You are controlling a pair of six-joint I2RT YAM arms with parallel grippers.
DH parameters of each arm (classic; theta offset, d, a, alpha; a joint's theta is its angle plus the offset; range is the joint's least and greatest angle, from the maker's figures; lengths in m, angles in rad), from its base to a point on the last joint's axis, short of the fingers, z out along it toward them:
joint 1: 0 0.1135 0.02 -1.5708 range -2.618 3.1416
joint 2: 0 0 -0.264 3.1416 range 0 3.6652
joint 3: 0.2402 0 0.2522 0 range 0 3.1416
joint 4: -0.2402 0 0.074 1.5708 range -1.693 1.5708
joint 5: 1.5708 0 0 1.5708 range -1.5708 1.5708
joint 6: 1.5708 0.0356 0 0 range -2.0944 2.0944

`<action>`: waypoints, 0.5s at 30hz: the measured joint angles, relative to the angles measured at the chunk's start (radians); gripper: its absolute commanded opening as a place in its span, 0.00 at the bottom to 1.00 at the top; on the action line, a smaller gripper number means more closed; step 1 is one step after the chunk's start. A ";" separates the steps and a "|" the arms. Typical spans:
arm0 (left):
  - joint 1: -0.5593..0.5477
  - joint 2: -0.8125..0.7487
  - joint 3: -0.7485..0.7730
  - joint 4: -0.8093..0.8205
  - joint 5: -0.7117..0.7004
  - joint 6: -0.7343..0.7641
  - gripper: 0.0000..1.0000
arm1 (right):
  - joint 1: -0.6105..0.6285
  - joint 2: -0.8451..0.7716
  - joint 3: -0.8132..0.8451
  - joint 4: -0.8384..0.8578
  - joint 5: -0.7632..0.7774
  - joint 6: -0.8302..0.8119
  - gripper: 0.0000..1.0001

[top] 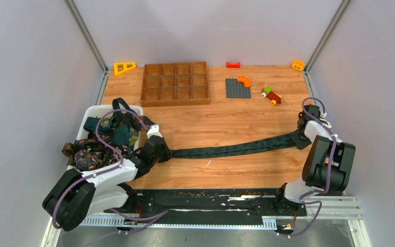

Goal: Roll the ties
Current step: Flatten out the tie at the center of the board.

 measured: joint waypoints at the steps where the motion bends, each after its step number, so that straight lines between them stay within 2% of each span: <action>1: 0.000 0.000 0.000 0.000 0.000 0.000 0.15 | 0.000 0.005 0.000 0.010 -0.018 -0.011 0.37; 10: 0.000 0.000 0.000 0.000 0.001 -0.004 0.15 | -0.003 0.102 0.068 0.093 -0.145 -0.089 0.38; 15: 0.000 -0.001 0.000 -0.001 0.001 -0.021 0.20 | 0.006 0.089 0.064 0.093 -0.171 -0.122 0.45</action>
